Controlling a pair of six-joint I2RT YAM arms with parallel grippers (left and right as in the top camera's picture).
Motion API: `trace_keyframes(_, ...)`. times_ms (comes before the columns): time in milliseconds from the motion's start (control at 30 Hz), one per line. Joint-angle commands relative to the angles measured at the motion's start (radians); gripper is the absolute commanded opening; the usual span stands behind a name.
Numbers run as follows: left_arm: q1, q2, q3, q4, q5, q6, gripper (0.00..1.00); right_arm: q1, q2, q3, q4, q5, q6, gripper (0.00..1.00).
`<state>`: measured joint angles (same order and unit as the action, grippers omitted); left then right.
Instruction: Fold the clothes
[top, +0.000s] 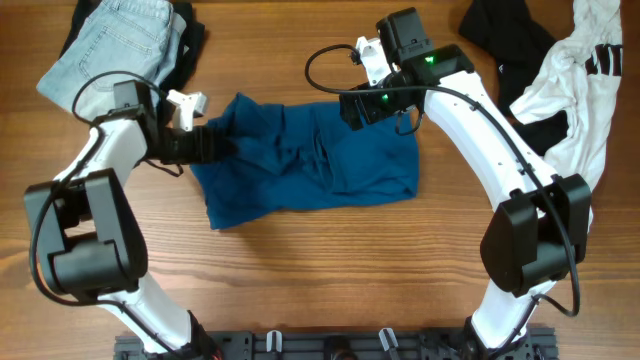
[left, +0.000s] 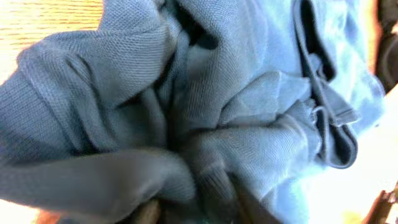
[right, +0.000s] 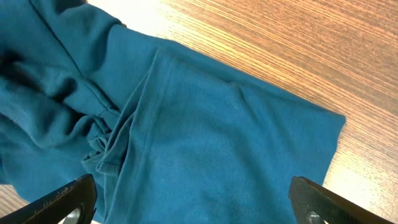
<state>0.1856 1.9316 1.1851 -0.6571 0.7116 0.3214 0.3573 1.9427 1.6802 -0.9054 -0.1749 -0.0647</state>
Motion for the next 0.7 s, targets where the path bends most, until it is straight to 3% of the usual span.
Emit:
trace_keyframes(0, -0.01, 0.025, 0.006, 0.003, -0.073, -0.026, 0.04, 0.0, -0.007, 0.017, -0.002, 0.01, 0.063, 0.99)
trace_keyframes(100, 0.016, 0.008, 0.008, -0.002, -0.153, -0.138, 0.04, 0.0, -0.007, 0.014, -0.006, 0.01, 0.098, 0.91)
trace_keyframes(233, 0.072, -0.061, 0.041, -0.074, -0.183, -0.173, 0.04, 0.0, -0.003, 0.013, -0.022, -0.017, 0.101, 0.76)
trace_keyframes(433, 0.119, -0.208, 0.118, -0.169, -0.232, -0.215, 0.04, 0.0, -0.001, -0.037, 0.007, -0.101, 0.102, 0.26)
trace_keyframes(533, 0.12, -0.275, 0.14, -0.175, -0.246, -0.226, 0.04, 0.0, -0.001, -0.1, 0.062, -0.161, 0.102, 0.07)
trace_keyframes(667, 0.101, -0.336, 0.142, -0.181, -0.246, -0.23, 0.04, 0.0, -0.001, -0.187, 0.137, -0.176, 0.127, 0.04)
